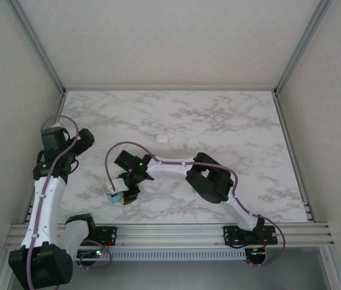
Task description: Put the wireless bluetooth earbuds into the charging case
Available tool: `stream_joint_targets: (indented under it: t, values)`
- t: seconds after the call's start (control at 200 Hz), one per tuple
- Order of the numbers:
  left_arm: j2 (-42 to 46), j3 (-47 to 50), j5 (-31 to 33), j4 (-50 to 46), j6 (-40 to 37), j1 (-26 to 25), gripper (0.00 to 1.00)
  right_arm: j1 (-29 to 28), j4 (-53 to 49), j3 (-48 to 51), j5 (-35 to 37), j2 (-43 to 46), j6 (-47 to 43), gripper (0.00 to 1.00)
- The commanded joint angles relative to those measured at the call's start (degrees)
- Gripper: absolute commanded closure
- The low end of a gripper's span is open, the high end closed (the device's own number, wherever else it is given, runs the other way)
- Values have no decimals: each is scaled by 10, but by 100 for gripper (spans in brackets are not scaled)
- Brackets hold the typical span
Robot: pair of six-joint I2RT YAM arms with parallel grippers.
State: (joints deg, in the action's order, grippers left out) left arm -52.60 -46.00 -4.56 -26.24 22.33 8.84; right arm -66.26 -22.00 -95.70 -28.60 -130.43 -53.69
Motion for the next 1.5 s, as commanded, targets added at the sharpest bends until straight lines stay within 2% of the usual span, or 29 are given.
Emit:
stream_joint_targets:
  t: [0.0,0.11,0.24,0.395,0.561,0.646,0.741,0.816,0.921,1.071,1.186,1.347,1.442,1.497]
  values:
    - [1,5,-13,-8,7,6,0,-7,-13,-20,-1,-17,0,47]
    - [1,9,-16,-6,9,5,0,-8,4,-5,9,-9,13,51]
    - [2,10,-29,-2,6,6,0,-9,28,25,21,16,40,60]
    - [2,8,-48,4,5,6,0,-7,68,98,44,92,89,65]
    - [1,11,-136,42,13,5,4,18,113,201,57,219,169,66]
    - [-11,10,-224,85,28,1,9,61,149,278,46,307,229,66]
    - [-24,2,-304,133,28,-32,16,123,163,345,19,400,295,66]
    - [-20,-11,-318,149,-24,-93,18,183,160,378,-16,467,361,66]
    - [-8,-19,-352,172,-124,-177,18,244,106,376,-76,531,398,65]
    - [-5,-16,-462,223,-223,-232,18,299,3,335,-159,580,385,66]
    - [-15,-40,-543,143,-363,-272,18,309,-51,302,-191,597,345,66]
    - [-61,-114,-610,-6,-507,-307,22,309,-32,291,-214,612,331,65]
    - [-86,-145,-616,-25,-520,-323,24,308,-19,286,-218,607,327,65]
    - [-94,-146,-588,12,-483,-336,26,308,-5,288,-215,607,330,66]
